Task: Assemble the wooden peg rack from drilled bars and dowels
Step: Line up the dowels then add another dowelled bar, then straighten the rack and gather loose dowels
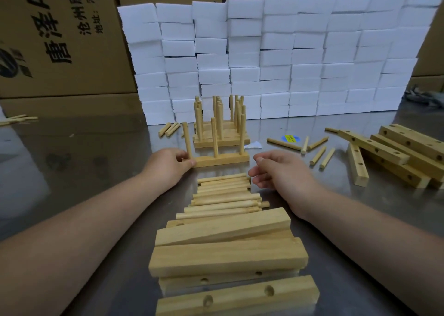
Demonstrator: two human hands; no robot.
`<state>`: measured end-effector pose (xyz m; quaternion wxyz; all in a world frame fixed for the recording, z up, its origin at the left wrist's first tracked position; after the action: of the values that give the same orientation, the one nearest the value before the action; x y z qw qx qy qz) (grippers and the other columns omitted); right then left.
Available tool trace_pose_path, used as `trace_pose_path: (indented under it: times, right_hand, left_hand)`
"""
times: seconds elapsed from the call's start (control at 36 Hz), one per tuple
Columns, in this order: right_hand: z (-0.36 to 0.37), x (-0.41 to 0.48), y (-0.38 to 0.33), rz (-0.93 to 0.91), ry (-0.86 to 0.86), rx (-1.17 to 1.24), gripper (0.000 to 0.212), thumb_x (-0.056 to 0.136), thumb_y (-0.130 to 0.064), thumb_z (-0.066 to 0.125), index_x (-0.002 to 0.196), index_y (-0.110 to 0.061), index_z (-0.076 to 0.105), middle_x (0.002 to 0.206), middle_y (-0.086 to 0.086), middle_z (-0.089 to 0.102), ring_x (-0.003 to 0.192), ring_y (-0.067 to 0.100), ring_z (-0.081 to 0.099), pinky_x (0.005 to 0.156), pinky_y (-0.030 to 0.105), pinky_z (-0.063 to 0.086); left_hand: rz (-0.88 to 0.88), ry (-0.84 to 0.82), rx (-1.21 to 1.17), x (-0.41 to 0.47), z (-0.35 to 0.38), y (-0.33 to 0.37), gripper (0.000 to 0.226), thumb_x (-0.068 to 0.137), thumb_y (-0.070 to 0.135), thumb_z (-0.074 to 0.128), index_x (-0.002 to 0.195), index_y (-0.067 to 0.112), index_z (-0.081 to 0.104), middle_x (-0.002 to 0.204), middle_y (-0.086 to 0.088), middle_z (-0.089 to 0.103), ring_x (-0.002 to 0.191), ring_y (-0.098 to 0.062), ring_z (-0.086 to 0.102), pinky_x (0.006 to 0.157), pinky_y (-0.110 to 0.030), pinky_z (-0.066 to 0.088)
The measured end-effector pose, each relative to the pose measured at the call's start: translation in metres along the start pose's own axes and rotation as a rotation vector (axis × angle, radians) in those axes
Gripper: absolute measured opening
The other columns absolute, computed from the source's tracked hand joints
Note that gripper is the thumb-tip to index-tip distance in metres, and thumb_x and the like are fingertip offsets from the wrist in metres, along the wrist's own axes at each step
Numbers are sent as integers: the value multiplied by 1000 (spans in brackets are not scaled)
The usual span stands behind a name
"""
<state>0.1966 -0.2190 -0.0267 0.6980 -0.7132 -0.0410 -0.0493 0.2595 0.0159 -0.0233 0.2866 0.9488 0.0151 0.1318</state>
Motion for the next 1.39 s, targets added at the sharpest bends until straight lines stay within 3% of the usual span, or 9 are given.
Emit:
trace_pose_path:
  times: [0.14, 0.22, 0.31, 0.47, 0.64, 0.75, 0.94, 1.39]
  right_hand:
    - [2, 1, 3, 7, -15, -35, 16, 94, -12, 49, 85, -16, 61, 66, 3, 66, 59, 13, 56, 59, 23, 50]
    - [2, 2, 4, 5, -15, -49, 15, 94, -14, 49, 86, -17, 62, 65, 1, 67, 58, 12, 57, 61, 24, 51]
    - [2, 2, 5, 8, -16, -56, 15, 94, -14, 50, 87, -18, 62, 64, -1, 67, 57, 10, 57, 60, 24, 51]
    - [4, 3, 6, 9, -27, -78, 14, 93, -16, 50, 87, -19, 62, 63, -3, 66, 56, 10, 56, 58, 23, 49]
    - [4, 4, 7, 15, -29, -102, 14, 93, -18, 51, 86, -22, 63, 62, -4, 67, 58, 10, 56, 55, 21, 46]
    - [6, 3, 6, 12, -39, -119, 14, 93, -18, 51, 87, -22, 63, 65, -3, 67, 58, 9, 56, 54, 20, 47]
    - [7, 2, 6, 12, -53, -117, 17, 93, -18, 50, 84, -22, 63, 64, -4, 66, 59, 11, 56, 53, 22, 48]
    - [9, 1, 4, -8, -68, -133, 17, 93, -16, 50, 83, -21, 62, 66, -3, 65, 58, 9, 55, 55, 20, 48]
  left_hand:
    - [5, -35, 30, 9, 5, 1, 29, 90, 43, 53, 107, 25, 68, 89, 3, 64, 68, -12, 52, 50, -25, 33]
    - [-13, -31, 45, 20, 6, 0, 29, 89, 47, 53, 107, 28, 68, 105, 2, 65, 77, -14, 56, 55, -26, 38]
    - [-15, -24, 100, 29, 8, 2, 32, 90, 49, 51, 110, 29, 66, 109, 2, 65, 82, -14, 55, 60, -27, 40]
    - [24, -38, 156, 41, 15, 11, 34, 92, 46, 49, 113, 25, 66, 87, 1, 65, 74, -13, 55, 52, -25, 35]
    - [50, 11, 216, 49, 17, 16, 41, 90, 48, 51, 117, 19, 63, 111, -4, 64, 88, -18, 54, 69, -27, 37]
    - [46, 35, 233, 52, 17, 17, 40, 89, 49, 53, 110, 18, 65, 101, -4, 64, 80, -16, 51, 66, -28, 38]
    - [63, 31, 236, 56, 18, 19, 34, 88, 49, 54, 101, 19, 64, 96, -2, 64, 84, -17, 55, 67, -30, 42]
    - [63, 70, 258, 65, 18, 17, 32, 89, 48, 52, 97, 19, 64, 83, 2, 58, 75, -14, 51, 62, -28, 38]
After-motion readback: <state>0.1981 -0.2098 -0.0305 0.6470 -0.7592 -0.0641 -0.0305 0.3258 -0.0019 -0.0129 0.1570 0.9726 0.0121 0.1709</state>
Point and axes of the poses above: each hand's wrist, its own x-axis towards the middle knuckle, its own z-axis out of the palm, y = z × x, the point moved 9 cm from there along x, towards the middle knuckle
